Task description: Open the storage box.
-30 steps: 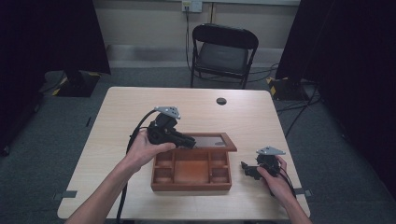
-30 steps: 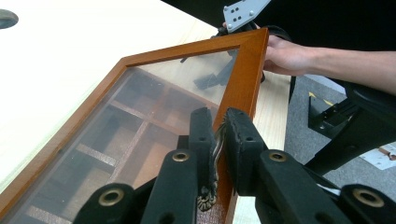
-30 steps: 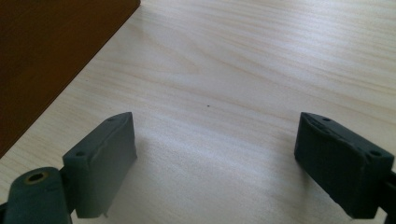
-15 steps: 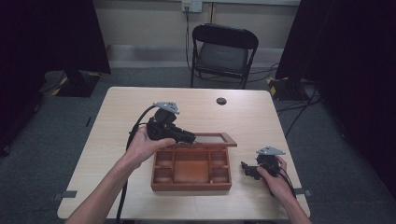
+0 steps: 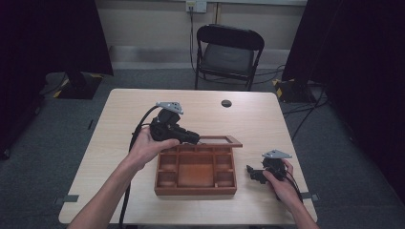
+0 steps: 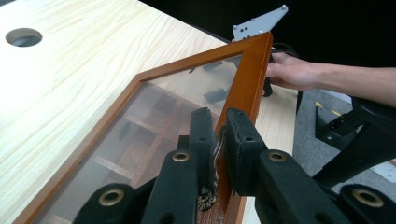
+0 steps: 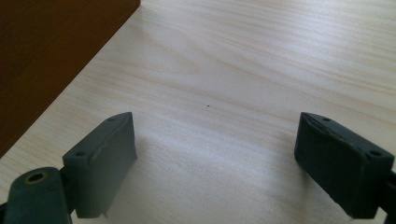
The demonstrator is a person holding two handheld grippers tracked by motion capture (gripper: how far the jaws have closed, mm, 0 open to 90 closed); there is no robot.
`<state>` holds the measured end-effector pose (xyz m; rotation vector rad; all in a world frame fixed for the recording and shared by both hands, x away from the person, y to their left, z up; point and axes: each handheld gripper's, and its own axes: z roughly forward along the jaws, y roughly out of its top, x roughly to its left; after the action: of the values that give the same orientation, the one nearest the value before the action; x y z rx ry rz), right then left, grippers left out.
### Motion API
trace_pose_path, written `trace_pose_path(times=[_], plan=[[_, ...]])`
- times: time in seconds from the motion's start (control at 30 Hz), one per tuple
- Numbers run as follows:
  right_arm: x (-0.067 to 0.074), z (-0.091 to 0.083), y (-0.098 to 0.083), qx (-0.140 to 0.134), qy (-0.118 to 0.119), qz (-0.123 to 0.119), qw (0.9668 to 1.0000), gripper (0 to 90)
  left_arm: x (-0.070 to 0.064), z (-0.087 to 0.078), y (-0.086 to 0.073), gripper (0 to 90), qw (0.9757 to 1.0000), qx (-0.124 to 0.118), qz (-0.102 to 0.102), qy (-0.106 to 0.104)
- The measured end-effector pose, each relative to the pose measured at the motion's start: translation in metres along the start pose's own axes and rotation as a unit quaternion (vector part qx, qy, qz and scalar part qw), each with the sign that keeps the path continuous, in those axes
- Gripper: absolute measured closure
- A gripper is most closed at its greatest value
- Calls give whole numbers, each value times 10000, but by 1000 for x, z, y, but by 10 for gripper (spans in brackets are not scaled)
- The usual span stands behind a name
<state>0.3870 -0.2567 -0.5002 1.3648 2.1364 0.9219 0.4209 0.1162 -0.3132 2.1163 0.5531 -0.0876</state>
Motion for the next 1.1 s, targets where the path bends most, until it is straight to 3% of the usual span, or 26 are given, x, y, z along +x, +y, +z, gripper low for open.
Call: trace_pose_path(times=[0.2, 0.73, 1.1], plan=[[0, 0, 0, 0, 1, -1, 10000, 120, 0, 3, 2, 816, 9999, 6, -11, 131], [0, 0, 0, -3, 2, 1, 10000, 121, 4, 2, 7, 821, 9999, -7, 44, 158], [0, 0, 0, -6, 2, -4, 10000, 120, 9, -1, 12, 822, 9998, -101, -84, 166]])
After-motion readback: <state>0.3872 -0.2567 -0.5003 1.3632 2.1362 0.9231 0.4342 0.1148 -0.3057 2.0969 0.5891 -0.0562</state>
